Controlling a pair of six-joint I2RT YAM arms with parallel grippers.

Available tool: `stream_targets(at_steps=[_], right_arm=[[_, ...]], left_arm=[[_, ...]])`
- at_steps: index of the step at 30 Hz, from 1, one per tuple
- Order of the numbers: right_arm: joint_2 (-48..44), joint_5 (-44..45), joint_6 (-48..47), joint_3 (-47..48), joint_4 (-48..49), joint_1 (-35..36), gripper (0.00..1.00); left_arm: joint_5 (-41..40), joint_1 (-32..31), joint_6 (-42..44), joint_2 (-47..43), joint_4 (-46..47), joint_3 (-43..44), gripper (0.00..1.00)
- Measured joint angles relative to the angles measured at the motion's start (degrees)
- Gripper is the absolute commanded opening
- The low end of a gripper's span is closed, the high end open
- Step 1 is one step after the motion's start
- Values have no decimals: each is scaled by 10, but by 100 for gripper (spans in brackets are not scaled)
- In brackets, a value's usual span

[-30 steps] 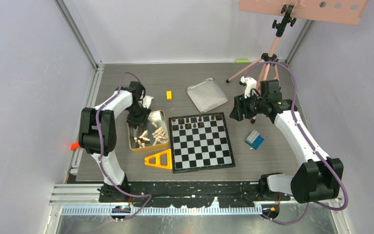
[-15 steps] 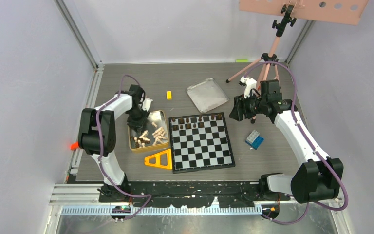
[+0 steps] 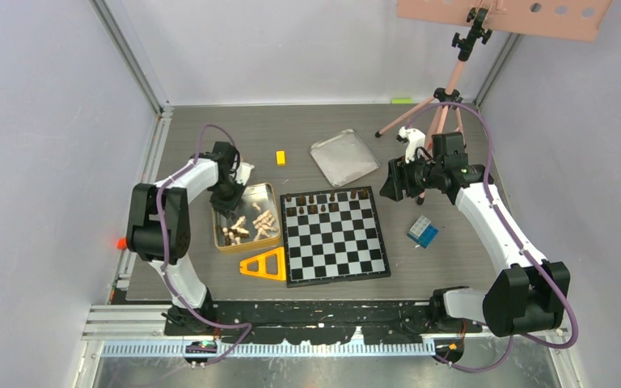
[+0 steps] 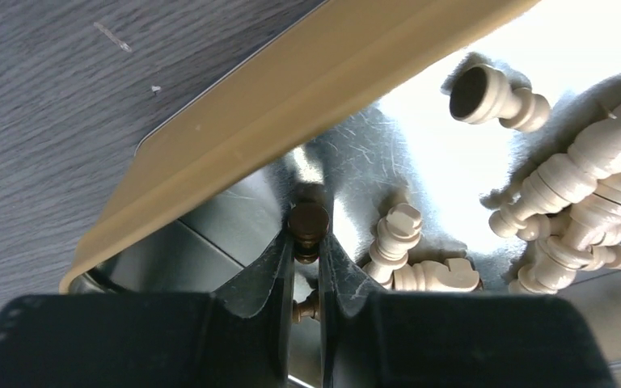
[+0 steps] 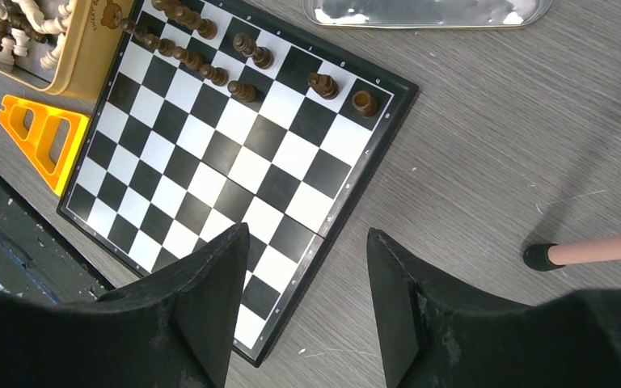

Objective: Set up the chess pieces on the board
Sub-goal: Pick up the chess piece from the storage box.

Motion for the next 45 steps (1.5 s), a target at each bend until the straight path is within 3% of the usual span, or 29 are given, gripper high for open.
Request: stream_targets(at_steps=[5, 11, 16, 21, 25, 45], right_arm=[[4, -23, 0, 0, -2, 0, 61], [22, -88, 2, 26, -13, 9, 65], [70, -145, 33, 64, 10, 48, 68], [123, -192, 92, 86, 51, 107, 69], [153, -225, 143, 93, 86, 133, 69], [215, -290, 261, 95, 169, 167, 55]], left_arm=[[34, 0, 22, -34, 1, -2, 0], [142, -17, 52, -144, -9, 12, 0], [204, -119, 63, -197, 2, 52, 0], [226, -250, 65, -194, 18, 82, 0], [234, -298, 64, -171, 20, 123, 0], [206, -335, 63, -134, 24, 151, 0]])
